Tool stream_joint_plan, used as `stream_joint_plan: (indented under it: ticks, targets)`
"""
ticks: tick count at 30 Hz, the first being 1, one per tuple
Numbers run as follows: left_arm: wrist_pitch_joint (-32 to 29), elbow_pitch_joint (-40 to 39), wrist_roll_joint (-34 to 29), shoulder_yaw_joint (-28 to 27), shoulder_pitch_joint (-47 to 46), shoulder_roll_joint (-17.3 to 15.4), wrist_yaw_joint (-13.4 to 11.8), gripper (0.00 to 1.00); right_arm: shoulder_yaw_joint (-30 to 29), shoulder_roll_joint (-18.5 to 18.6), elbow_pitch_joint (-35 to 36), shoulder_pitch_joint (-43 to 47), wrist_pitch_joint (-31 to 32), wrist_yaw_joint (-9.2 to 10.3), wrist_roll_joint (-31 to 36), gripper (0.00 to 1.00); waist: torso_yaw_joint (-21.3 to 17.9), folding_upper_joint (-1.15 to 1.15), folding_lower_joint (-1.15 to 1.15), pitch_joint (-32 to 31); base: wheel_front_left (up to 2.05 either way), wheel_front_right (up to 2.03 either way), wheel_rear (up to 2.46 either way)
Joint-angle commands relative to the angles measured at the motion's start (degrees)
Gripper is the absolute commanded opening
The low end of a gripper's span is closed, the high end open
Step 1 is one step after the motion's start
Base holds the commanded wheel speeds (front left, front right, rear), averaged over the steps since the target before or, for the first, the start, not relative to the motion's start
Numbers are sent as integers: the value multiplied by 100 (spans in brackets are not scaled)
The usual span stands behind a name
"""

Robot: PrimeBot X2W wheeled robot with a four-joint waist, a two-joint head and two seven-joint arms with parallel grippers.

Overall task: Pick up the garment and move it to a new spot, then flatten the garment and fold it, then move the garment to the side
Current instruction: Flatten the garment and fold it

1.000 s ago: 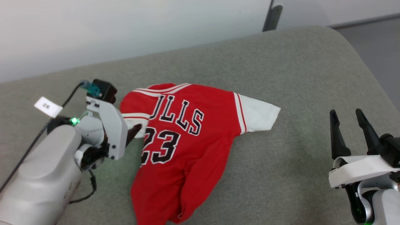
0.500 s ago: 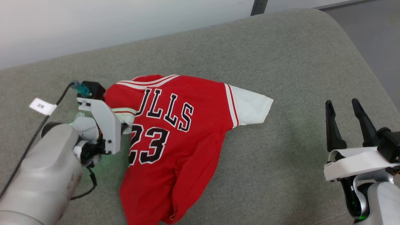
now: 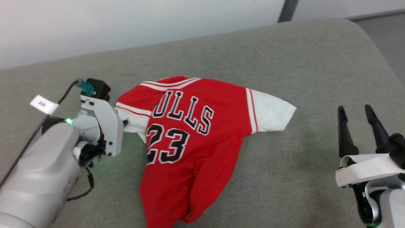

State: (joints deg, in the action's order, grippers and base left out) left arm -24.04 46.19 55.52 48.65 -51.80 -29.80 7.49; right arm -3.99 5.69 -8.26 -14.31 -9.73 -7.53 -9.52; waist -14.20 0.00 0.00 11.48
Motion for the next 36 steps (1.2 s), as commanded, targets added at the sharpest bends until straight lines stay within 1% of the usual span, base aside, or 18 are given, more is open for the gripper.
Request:
stream_joint_plan:
  ticks: [1,3,6,10,12,15,19,23,25,29,36]
  targets:
    - [52,-61,-13,15,-10,-80,-5,0,-23,31,37,64,7,8,1,100,250,0,0,-138,0,0,0]
    - [96,-194,-38,16,45,-174,-13,0,-45,52,52,126,47,8,25,100,393,0,0,-205,0,0,0]
    - [155,-447,-65,-5,151,-327,-107,0,-90,71,120,174,104,8,54,100,610,0,0,-311,0,0,0]
    - [155,-822,-7,-63,351,-614,-274,0,-145,89,194,285,169,8,46,100,873,0,0,-439,0,0,0]
    - [112,-1024,25,-92,484,-758,-404,0,-156,106,202,351,197,8,47,100,982,0,0,-500,0,0,0]
    - [64,-1297,97,-175,697,-1048,-593,0,-140,80,274,381,255,8,63,100,1094,0,0,-568,0,0,0]
    - [109,-1637,6,-177,948,-1381,-823,0,-152,53,354,487,315,8,66,100,1200,0,0,-620,0,0,0]
    - [136,-1695,-100,-121,1070,-1539,-953,0,-112,37,402,475,360,8,57,100,1232,0,0,-610,0,0,0]
    - [120,-1594,-212,-26,1062,-1550,-972,0,-80,29,421,463,372,8,54,100,1223,0,0,-589,0,0,0]
    - [182,-1133,-343,71,969,-1430,-932,0,7,31,428,389,389,8,17,100,1147,0,0,-511,0,0,0]
    - [243,-96,-314,133,778,-1038,-727,0,99,62,376,294,365,8,-36,100,985,0,0,-365,0,0,0]
